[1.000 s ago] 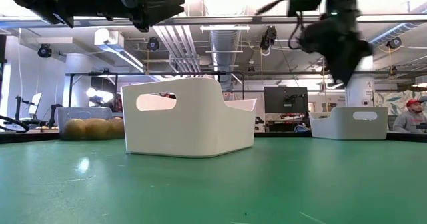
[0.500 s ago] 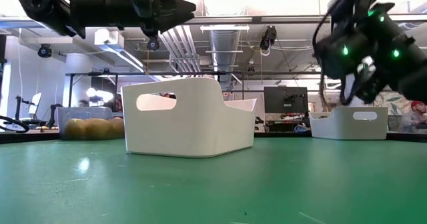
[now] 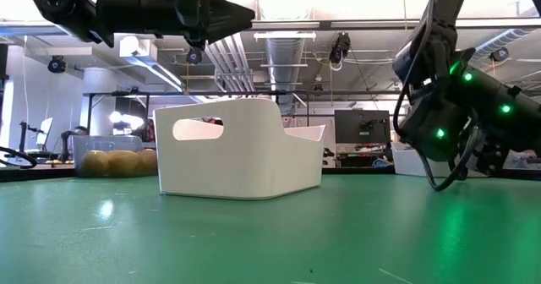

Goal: Sort produce into baskets
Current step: Put the green chili pepper into the grey bin

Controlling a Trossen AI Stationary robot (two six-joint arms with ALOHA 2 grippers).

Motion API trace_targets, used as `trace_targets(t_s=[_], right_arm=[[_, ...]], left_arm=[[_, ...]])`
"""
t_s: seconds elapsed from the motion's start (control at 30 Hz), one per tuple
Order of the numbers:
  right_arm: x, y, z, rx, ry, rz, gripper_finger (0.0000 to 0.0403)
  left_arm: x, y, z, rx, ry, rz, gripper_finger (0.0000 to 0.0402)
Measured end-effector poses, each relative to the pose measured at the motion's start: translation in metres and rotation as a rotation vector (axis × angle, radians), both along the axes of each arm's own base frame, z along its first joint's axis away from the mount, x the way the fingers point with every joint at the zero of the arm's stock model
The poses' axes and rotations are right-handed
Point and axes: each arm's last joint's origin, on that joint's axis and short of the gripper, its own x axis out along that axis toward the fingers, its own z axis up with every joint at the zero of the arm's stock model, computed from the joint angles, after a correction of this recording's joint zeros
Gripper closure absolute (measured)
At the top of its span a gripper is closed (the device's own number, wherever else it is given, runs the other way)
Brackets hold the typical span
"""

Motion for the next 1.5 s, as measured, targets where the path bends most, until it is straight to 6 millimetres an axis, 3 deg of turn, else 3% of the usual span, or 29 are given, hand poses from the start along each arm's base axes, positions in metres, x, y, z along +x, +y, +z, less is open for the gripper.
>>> trace_targets(t_s=[0.43,0.87,1.27,1.5], right_arm=[[0.002,-0.008,-0.008,-0.016,-0.005,0.019,0.0106],[-0.002,-0.015,-0.013,-0.028,-0.017,0.012,0.0139],[0.036,-0.020,0.007,-0.017,-0.176,0.057,0.0147],[0.038,-0.020,0.008,-0.026,-0.183,0.061,0.0152]], left_arm=[[0.000,0.000,0.001,0.003,0.005,0.000,0.0224],[0.001,0.000,0.001,0.003,0.006,0.000,0.0224],[0.000,0.000,0.001,0.000,0.005,0.000,0.0224],[0.000,0.000,0.001,0.000,0.005,0.000,0.0224]])
